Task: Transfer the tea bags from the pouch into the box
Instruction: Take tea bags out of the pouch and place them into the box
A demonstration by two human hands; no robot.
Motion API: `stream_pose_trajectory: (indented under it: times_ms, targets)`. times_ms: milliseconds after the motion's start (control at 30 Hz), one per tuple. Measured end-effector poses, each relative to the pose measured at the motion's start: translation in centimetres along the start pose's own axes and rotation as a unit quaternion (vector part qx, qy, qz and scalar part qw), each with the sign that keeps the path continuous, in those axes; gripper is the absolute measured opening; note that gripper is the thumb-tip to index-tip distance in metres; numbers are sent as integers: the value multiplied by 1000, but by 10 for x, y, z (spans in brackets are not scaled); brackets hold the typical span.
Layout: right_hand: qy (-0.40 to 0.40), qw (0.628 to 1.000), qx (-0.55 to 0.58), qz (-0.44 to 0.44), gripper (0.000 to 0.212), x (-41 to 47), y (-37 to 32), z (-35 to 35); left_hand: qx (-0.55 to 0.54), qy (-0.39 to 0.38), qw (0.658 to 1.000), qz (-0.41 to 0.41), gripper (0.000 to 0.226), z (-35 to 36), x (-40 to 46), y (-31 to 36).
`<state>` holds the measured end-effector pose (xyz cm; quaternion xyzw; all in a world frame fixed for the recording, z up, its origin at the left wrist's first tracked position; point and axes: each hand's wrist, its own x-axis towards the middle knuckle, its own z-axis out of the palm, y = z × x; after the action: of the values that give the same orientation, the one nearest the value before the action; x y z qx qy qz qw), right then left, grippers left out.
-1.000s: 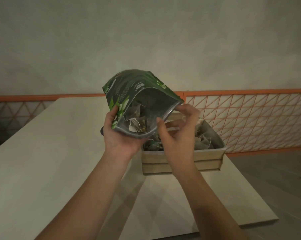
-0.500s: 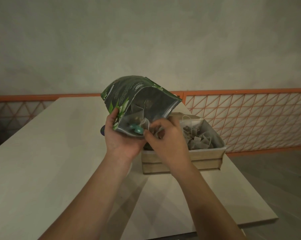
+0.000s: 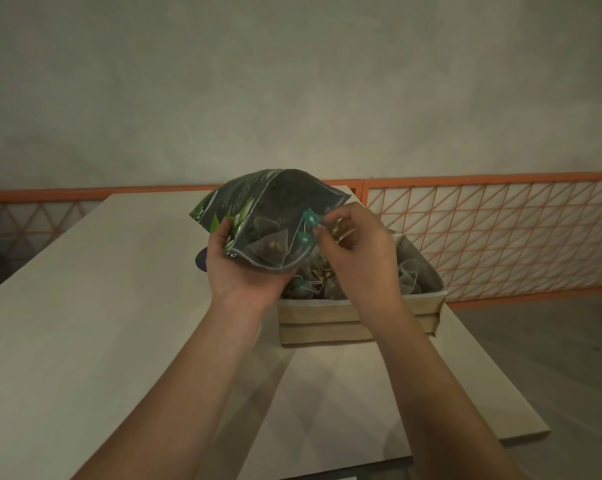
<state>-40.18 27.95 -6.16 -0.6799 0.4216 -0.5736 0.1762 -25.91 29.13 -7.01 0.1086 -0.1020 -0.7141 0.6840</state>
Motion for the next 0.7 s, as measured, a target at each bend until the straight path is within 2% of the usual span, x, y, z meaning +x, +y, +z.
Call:
stream_pose_trajectory:
  times_ms: [267,433,533,600,700]
  targets:
    - [47,994,-51,-85,23,19,2,-14,-20,4,1000,0,55,-3,5,4]
    - [86,993,-45,-65,22,15,13,-22,1,13,1000,24,55,-9,7,9]
    - [20,994,-106,20,15,13,22,-24,13,17,999,36,54,-9,7,11]
    - [-29,991,-108,71,10,11,26,-24,10,5,999,38,54,-7,5,11]
    - [-56,992,-84,76,12,3,27,-23,2,-16,999,37,54,-6,3,12]
